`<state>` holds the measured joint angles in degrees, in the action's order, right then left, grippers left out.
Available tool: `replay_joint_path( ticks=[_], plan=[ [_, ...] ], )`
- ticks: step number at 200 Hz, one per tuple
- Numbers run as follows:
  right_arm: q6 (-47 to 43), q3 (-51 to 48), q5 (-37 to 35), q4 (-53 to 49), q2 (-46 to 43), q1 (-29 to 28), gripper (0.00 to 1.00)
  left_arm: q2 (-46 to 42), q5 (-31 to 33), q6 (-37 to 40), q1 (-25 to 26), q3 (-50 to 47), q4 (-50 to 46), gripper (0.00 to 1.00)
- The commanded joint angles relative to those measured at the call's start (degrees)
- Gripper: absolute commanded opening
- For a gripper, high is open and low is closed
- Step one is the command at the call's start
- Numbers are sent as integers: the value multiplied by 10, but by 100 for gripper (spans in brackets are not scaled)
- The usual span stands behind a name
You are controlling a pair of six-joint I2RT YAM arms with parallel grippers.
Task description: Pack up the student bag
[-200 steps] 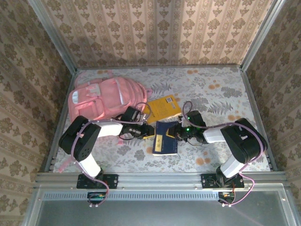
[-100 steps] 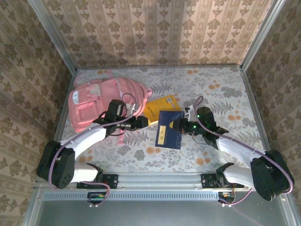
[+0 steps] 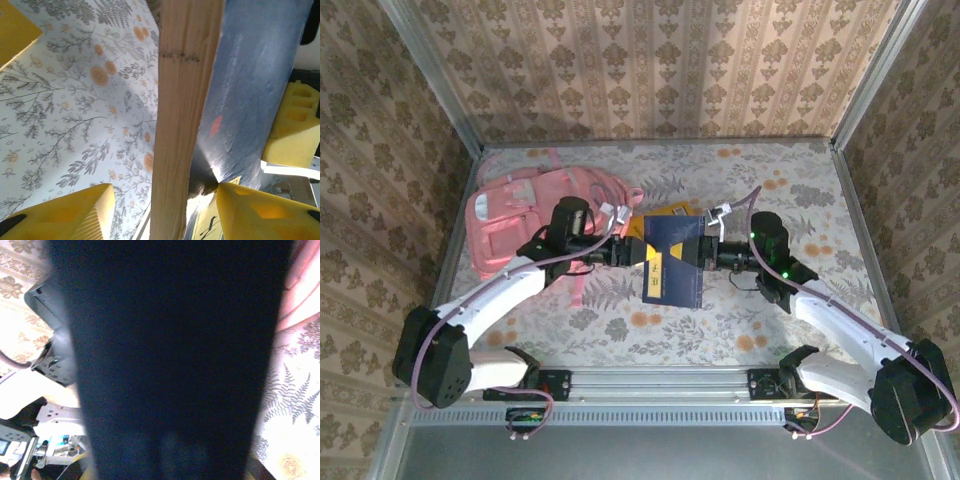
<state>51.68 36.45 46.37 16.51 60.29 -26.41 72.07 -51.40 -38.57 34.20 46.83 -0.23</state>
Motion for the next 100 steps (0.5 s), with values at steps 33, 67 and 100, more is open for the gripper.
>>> replay_joint_path(
  ticks=[33,67,100],
  plan=[
    [21,39,78,51,-20,-8,0,-23,-75,-28,14,10,91,57],
    [17,39,79,47,-21,-9,0,-47,-88,-39,16,8,124,57],
    [13,40,80,44,-22,-8,0,-59,-115,-80,19,-9,201,51]
  ],
)
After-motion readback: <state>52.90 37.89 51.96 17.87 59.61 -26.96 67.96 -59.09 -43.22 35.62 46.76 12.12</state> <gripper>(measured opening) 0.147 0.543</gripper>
